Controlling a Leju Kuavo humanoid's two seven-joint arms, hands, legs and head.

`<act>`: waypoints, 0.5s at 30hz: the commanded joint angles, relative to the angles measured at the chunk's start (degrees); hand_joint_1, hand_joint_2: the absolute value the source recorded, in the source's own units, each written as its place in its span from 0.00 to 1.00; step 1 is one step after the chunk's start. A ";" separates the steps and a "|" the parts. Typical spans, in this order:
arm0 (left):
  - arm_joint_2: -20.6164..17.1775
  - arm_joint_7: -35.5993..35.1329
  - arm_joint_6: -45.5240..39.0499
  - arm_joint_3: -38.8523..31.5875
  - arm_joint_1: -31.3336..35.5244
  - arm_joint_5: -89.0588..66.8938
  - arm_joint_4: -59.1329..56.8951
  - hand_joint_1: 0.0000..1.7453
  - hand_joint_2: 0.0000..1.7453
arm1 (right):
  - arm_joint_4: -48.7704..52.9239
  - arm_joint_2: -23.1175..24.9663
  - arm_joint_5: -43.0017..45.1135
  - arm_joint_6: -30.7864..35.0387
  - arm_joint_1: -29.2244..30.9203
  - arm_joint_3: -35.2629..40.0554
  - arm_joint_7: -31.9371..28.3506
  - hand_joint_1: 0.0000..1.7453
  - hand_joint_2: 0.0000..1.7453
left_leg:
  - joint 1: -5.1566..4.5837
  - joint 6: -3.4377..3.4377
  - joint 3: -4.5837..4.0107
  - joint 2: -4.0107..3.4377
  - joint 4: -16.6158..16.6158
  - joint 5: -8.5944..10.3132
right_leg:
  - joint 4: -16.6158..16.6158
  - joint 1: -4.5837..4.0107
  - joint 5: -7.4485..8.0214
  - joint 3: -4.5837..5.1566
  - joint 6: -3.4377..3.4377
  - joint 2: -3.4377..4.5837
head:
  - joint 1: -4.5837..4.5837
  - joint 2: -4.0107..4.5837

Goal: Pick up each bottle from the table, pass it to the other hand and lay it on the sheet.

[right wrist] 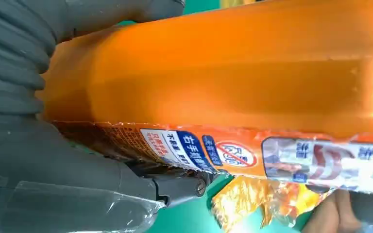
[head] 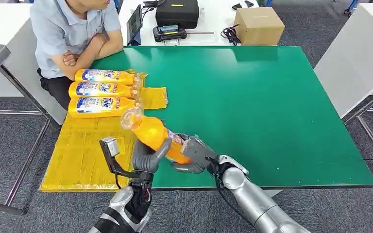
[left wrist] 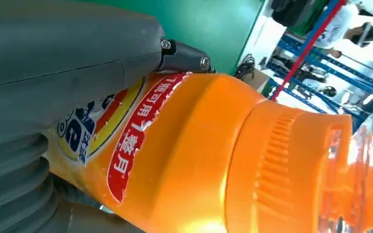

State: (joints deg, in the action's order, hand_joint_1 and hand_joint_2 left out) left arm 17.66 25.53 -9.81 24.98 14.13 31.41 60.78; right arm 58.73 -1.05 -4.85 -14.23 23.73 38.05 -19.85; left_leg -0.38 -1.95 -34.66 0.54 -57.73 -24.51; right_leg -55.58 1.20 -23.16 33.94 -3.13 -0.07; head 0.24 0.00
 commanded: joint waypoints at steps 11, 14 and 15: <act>-3.50 4.45 -7.21 1.56 -2.20 -11.03 9.47 1.00 1.00 | 0.15 3.13 0.10 12.08 -3.21 -8.25 0.74 0.00 1.00 | 0.06 0.14 0.20 -0.07 0.01 -0.11 | 0.01 -0.07 -0.09 -0.18 0.16 0.05 | -0.02 0.00; -4.27 4.20 -8.54 0.43 -4.34 -14.07 13.30 1.00 1.00 | 3.48 3.46 -2.83 16.29 -6.47 -12.14 1.17 0.00 1.00 | 0.08 0.15 0.27 -0.18 0.02 -0.16 | 0.03 -0.09 -0.10 -0.23 0.18 0.13 | 0.02 0.00; -5.54 3.75 -14.22 1.18 -4.06 -21.38 13.00 1.00 1.00 | 5.08 3.44 -4.15 18.25 -8.55 -14.13 0.84 0.00 1.00 | 0.06 0.13 0.22 -0.09 0.03 -0.12 | 0.03 -0.07 -0.10 -0.19 0.15 0.04 | 0.02 0.00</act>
State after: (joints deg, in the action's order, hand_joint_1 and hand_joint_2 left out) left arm 17.14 30.05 -17.16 25.24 11.95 19.86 67.98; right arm 59.30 0.83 -5.84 -1.41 20.48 33.07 -19.30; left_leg -0.37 -1.95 -34.68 0.53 -57.73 -24.52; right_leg -55.58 1.20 -23.16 33.97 -3.13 -0.07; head 0.26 0.00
